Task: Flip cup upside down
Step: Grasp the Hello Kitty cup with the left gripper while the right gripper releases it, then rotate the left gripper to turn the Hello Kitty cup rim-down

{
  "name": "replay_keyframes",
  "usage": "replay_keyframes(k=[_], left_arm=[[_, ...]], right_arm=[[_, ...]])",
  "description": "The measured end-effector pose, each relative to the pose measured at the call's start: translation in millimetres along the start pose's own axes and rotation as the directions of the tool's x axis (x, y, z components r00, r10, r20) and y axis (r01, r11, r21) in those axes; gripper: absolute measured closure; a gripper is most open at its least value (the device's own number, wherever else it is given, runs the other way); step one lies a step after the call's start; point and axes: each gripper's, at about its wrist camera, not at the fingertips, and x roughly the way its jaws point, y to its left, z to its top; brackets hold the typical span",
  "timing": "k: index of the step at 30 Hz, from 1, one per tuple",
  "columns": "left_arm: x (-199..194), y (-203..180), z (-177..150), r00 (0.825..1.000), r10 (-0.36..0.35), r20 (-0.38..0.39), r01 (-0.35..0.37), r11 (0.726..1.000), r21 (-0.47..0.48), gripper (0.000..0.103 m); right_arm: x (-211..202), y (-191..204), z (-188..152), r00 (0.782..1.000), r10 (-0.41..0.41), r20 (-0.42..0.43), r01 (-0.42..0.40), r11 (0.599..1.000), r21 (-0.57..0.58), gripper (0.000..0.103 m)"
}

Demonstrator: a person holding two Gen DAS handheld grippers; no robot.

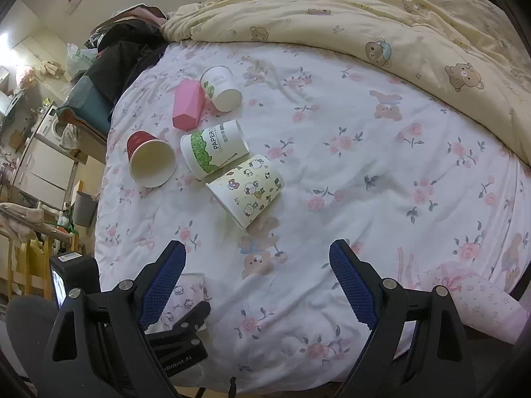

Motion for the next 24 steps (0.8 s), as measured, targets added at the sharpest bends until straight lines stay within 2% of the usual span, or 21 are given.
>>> replay_keyframes(k=[3,7,11,19,24], left_arm=[[-2,3,1,1.0,-0.024,-0.006,0.024,0.999,-0.021,0.043],[-21,8,1,0.999,-0.013,0.047,0.013,1.0,-0.003,0.044],[-50,21,8,0.993,-0.002,0.117,0.002,1.0,-0.002,0.044],[-99,53,29,0.976,-0.005,0.219,0.006,1.0,-0.002,0.044],[-110,71,29,0.965,-0.002,0.262,0.004,1.0,-0.008,0.044]], right_arm=[[0,-1,0,1.0,-0.001,-0.002,0.001,1.0,0.006,0.012],[1,-3,0,1.0,0.007,-0.006,-0.007,1.0,0.017,0.012],[-2,-5,1,0.995,0.099,0.0,-0.099,0.994,0.047,0.012],[-2,12,-2,0.994,0.113,-0.001,-0.113,0.994,0.007,0.012],[1,21,-2,0.994,0.107,0.001,-0.107,0.994,-0.02,0.012]])
